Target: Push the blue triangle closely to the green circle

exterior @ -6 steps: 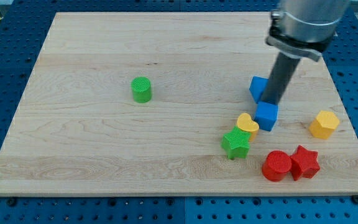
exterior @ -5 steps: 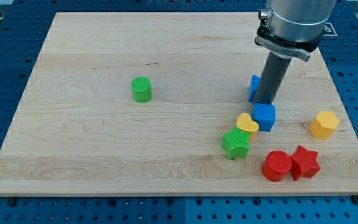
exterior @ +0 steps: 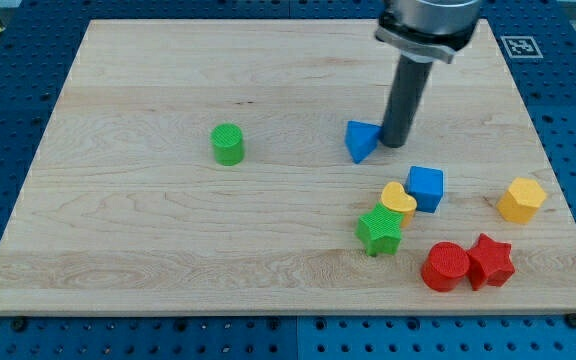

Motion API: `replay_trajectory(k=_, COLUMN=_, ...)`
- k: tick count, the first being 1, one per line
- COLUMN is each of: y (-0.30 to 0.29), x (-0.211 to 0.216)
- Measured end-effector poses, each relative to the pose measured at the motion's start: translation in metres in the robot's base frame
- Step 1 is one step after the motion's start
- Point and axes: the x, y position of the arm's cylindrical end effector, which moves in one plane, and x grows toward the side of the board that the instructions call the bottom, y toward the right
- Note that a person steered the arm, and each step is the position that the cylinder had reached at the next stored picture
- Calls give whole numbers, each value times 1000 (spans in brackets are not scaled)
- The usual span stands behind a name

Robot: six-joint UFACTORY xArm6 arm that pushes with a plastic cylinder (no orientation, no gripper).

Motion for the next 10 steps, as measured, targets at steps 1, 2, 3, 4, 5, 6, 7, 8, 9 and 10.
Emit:
replay_trajectory(k=1, y=-29, x=1)
replay_trajectory(k=2, y=-65, x=1)
replay_trajectory(k=3, y=-96, x=2)
replay_trajectory(k=4, y=-125, x=4)
replay_trajectory(k=5, y=-140, x=9)
replay_trajectory(k=6, y=-128, x=9)
replay_trajectory(k=7, y=-98, x=10)
replay_trajectory(k=8, y=-99, x=20)
replay_trajectory(k=9, y=-112, x=32)
replay_trajectory(k=10, y=-127, x=35)
